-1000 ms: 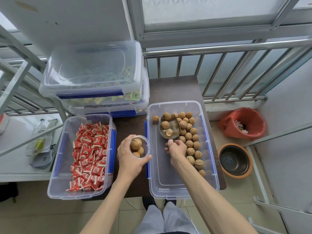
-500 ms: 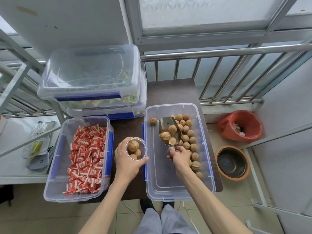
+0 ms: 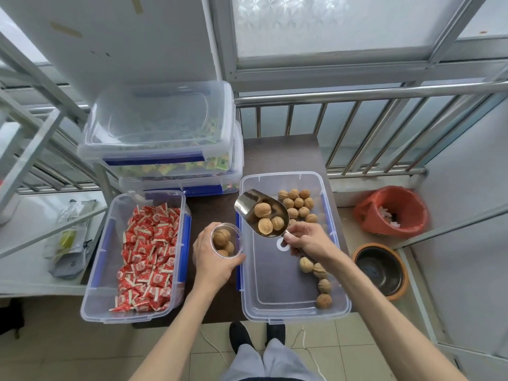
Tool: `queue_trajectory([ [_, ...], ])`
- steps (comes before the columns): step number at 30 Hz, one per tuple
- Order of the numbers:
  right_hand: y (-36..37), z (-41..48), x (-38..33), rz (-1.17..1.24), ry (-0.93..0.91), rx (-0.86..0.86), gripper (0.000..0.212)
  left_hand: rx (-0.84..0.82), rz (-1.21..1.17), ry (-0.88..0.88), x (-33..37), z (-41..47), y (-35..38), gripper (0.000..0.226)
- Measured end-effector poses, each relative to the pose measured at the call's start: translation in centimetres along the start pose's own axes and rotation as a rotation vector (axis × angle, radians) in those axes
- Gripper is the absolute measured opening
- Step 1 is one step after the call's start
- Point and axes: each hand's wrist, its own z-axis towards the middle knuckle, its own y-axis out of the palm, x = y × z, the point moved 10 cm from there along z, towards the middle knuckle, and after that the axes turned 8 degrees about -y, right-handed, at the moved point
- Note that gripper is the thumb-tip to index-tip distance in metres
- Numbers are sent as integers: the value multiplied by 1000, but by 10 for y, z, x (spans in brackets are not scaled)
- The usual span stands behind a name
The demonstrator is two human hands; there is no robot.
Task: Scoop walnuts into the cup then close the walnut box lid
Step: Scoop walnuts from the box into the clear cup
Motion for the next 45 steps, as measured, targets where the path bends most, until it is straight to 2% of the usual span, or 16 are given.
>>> queue_trajectory([
  [5, 6, 7, -38, -182, -34, -249, 14, -16, 8, -47, -6, 1, 2, 93],
  [10, 14, 12, -75, -602, -48, -377, 15, -12, -4, -18, 1, -1, -1, 87],
  [13, 17, 12, -96, -865, -48, -365, 12, -13, -4, 5, 3, -1, -1, 81],
  [17, 35, 3, -126, -1056, -72, -344, 13, -23, -29, 23, -1, 1, 0, 80],
  [22, 55, -11, -155, -1199, -114, -344, 18, -40, -51, 21, -2, 4, 1, 83],
  [26, 48, -14, -167, -1267, -147, -274, 19, -62, -71, 2, -7, 4, 4, 90],
  [32, 16, -27, -157, -989, -30, -356, 27, -70, -122, 1, -9, 3, 5, 83],
  [35, -6, -32, -124, -805, 36, -285, 29, -62, -134, -4, -10, 3, 3, 88],
  [39, -9, -42, -48, -683, 197, -147, 27, -70, -126, 3, -10, 4, 5, 87],
  [43, 15, -75, 22, -120, 457, -64, 13, -63, -119, 20, -11, 6, 5, 84],
  [45, 25, -85, 48, 92, 547, 17, 18, -56, -113, 28, -10, 6, 5, 83],
])
